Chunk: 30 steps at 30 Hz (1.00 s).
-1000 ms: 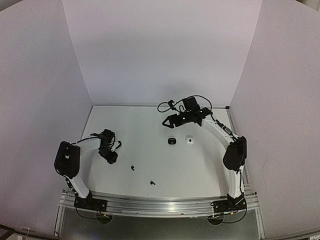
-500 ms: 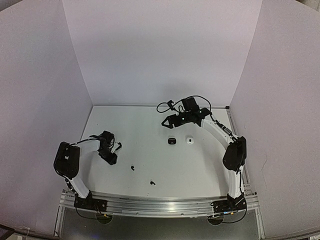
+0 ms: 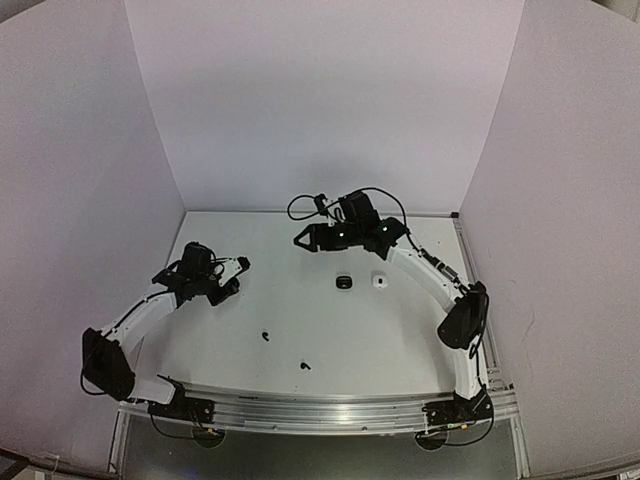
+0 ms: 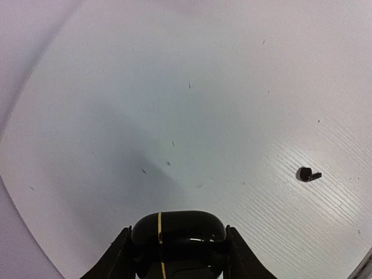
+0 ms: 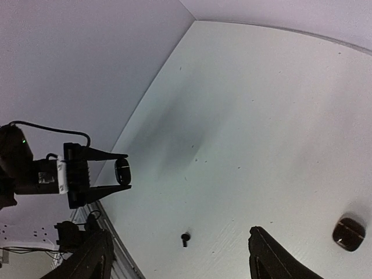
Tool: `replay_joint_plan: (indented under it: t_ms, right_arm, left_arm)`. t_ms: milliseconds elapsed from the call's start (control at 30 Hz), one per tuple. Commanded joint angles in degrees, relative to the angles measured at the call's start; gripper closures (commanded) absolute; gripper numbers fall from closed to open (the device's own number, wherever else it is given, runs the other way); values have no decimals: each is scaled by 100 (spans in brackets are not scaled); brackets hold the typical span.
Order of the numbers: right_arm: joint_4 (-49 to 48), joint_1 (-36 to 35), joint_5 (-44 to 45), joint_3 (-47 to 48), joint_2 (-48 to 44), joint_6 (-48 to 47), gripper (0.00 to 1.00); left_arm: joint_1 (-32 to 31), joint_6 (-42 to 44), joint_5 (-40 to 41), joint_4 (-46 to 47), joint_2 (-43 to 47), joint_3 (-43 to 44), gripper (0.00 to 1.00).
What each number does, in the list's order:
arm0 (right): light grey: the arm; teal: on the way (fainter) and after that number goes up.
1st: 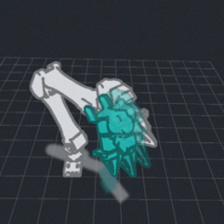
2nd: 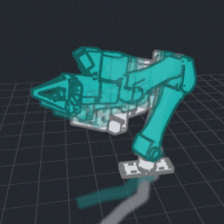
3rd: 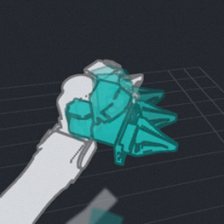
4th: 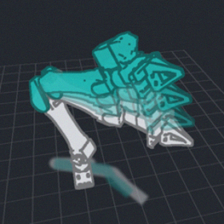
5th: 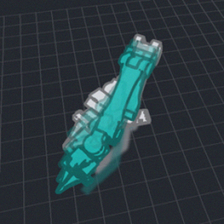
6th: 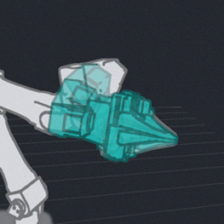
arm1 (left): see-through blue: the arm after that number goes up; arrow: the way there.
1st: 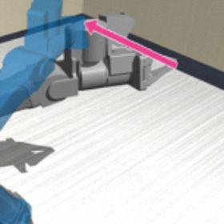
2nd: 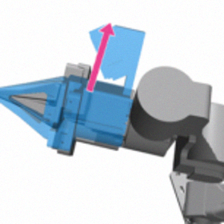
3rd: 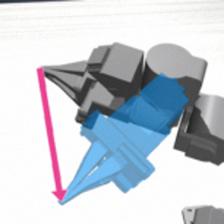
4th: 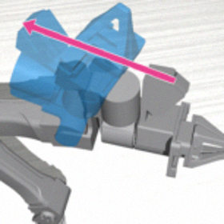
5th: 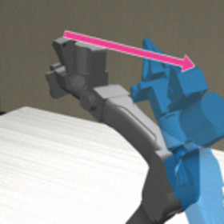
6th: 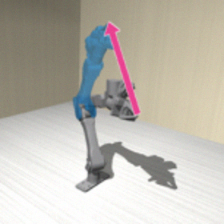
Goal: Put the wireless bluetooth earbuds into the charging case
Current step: Pick up the charging case from the center of the board, then pass from the left arm to the right
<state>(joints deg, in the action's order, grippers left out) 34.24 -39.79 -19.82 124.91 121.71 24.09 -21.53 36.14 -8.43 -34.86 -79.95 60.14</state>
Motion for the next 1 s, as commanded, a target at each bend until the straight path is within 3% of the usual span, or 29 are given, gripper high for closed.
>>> replay_joint_plan:
  t_ms: [0, 267, 533, 967]
  right_arm:
    - [-156, -560, 307, 231, 87, 1010, 27]
    - [-972, -1357, 208, 360, 374, 1193, 35]
    - [-1455, -1455, 222, 133, 500, 1265, 40]
    - [-1693, -1528, 364, -60, 633, 1226, 59]
  left_arm:
    - [-255, 1177, -534, 1796, 1010, -554, 100]
    - [-700, 1360, -730, 2954, 1477, -915, 100]
    - [-1096, 1358, -758, 2985, 1578, -933, 100]
    - [-1161, 1523, -962, 2971, 1573, -902, 100]
